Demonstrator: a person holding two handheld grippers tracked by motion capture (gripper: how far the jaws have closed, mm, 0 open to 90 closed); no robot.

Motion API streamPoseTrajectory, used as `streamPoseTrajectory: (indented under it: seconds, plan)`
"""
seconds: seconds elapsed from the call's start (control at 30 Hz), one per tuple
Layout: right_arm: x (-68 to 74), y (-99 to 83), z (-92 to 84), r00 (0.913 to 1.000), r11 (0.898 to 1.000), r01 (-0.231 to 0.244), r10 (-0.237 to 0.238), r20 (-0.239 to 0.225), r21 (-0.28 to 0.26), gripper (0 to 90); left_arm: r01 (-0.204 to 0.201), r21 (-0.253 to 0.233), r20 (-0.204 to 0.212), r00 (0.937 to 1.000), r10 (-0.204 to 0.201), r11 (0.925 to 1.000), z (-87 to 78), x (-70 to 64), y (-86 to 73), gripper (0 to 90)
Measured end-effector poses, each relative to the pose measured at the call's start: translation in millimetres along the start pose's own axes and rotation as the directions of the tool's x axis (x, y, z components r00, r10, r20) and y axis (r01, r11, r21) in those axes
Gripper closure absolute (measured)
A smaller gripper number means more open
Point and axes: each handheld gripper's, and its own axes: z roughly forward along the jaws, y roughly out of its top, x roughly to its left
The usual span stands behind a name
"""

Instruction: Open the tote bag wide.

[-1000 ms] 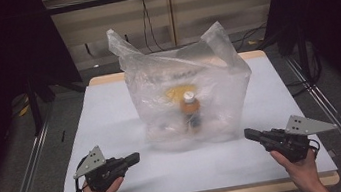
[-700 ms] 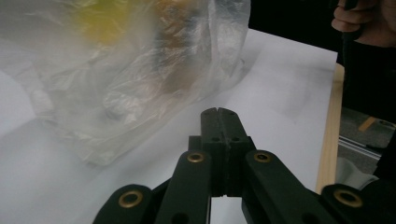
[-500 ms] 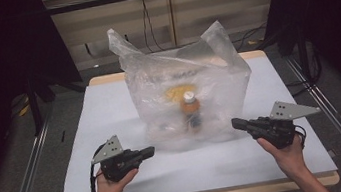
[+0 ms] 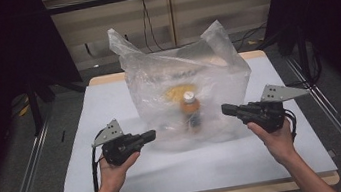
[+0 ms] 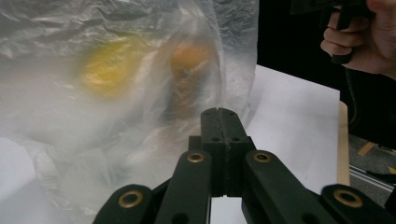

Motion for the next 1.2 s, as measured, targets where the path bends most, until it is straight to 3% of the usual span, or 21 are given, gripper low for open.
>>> streamPoseTrajectory:
  seconds: [0.27,0.5,0.53,0.7,0.73,0.93,1.2]
  plan:
    - [-3.3,16.9,9.9,1.0000,1.000,0.006,-0.006,0.002,-0.004,90.0,0.022,-0.030,-0.006,0.9997,-0.023,0.9993,5.8,11.4,14.3,90.0]
    - [-10.4,35.1,14.6,0.9999,1.000,0.000,0.000,0.017,-0.024,90.0,0.006,-0.033,-0.015,0.9999,-0.006,0.9994,10.3,19.5,29.8,90.0]
    - [-10.6,38.5,15.7,0.9998,1.000,0.004,-0.004,0.018,-0.026,90.0,0.018,-0.036,-0.019,0.9996,-0.019,0.9992,11.5,20.6,33.4,90.0]
    - [-10.0,56.8,21.3,0.9998,0.999,0.010,-0.009,0.015,-0.040,90.0,0.005,-0.039,-0.008,1.0000,-0.005,0.9992,17.1,22.9,50.7,90.0]
    - [-9.5,60.8,23.3,0.9997,0.999,0.011,-0.010,0.024,-0.038,90.0,-0.014,-0.031,-0.015,0.9998,0.014,0.9994,17.7,24.2,58.2,90.0]
    - [-11.3,77.9,38.9,0.9992,1.000,0.001,0.000,0.041,-0.030,90.0,0.040,-0.082,-0.006,0.9991,-0.041,0.9958,18.5,36.6,70.2,90.0]
    - [-13.4,97.1,53.2,0.9977,1.000,-0.006,0.007,0.067,-0.018,90.0,-0.002,-0.086,-0.023,0.9997,0.000,0.9963,25.2,41.4,93.7,90.0]
